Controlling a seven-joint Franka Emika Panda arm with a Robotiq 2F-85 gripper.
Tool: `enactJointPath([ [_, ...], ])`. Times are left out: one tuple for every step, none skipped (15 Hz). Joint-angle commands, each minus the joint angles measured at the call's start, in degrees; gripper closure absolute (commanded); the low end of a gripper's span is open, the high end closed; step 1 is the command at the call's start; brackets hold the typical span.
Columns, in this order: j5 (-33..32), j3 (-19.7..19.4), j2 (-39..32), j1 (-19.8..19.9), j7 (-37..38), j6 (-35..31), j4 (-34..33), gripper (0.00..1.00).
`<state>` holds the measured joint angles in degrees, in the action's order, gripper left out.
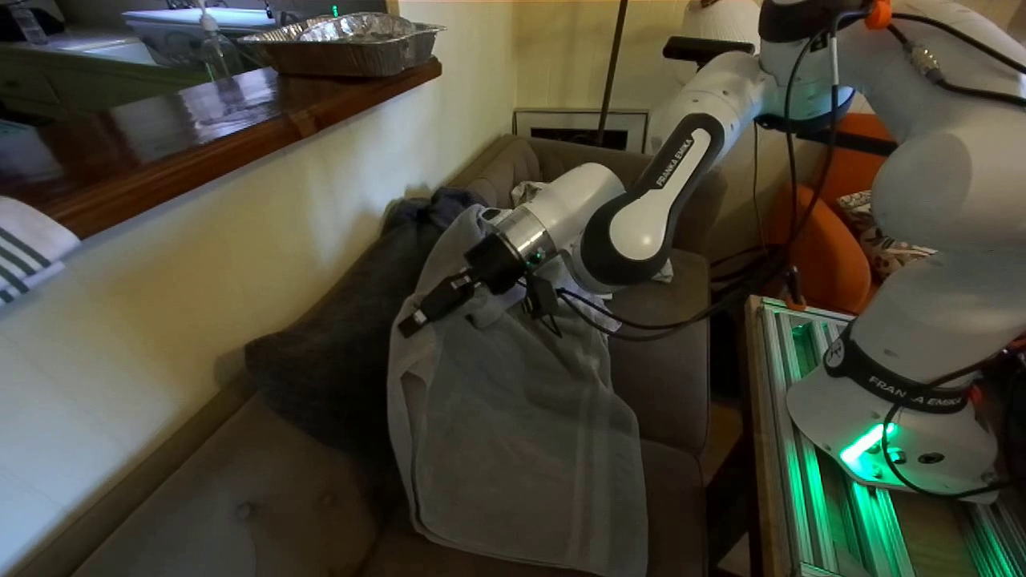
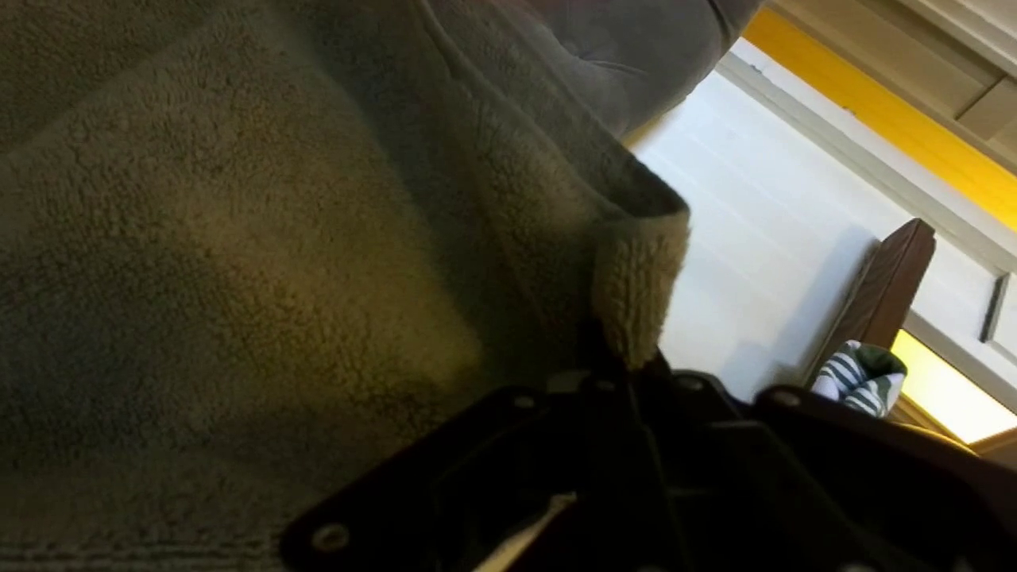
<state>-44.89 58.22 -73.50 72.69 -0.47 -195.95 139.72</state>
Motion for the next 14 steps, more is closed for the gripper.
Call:
enactJointPath([
  [-0.38, 2.54, -1.58, -2.99, -0.76, 6.09, -6.04, 0.99],
  [-0.13, 3.81, -2.0, -4.36, -1.14, 9.55, -8.82, 0.99],
  [0.41, 5.45, -2.4, -6.69, -1.6, 13.83, -12.92, 0.99],
  [1.17, 5.69, -0.22, -9.41, -1.65, 16.75, -16.25, 0.99],
  [6.99, 5.53, 3.66, -13.04, -5.21, 17.59, -19.02, 0.99],
  [8.85, 5.23, 5.14, -16.08, -6.25, 19.14, -22.73, 0.99],
  [11.18, 4.58, 6.37, -19.16, -8.15, 20.8, -26.43, 0.99],
  [13.48, 3.28, 7.89, -22.62, -9.79, 21.89, -30.12, 0.99],
  [15.39, 1.45, 8.6, -25.7, -11.98, 22.98, -33.65, 0.99],
  [17.07, -0.64, 9.35, -29.11, -14.28, 23.37, -37.08, 0.99],
  [18.5, -3.1, 10.13, -32.14, -16.33, 23.56, -39.8, 0.99],
  [19.72, -5.94, 10.72, -35.02, -18.21, 23.86, -42.29, 0.99],
  [20.68, -8.81, 11.78, -37.84, -19.3, 24.05, -44.01, 0.99],
  [21.44, -11.59, 12.54, -40.26, -20.65, 24.36, -45.52, 0.69],
])
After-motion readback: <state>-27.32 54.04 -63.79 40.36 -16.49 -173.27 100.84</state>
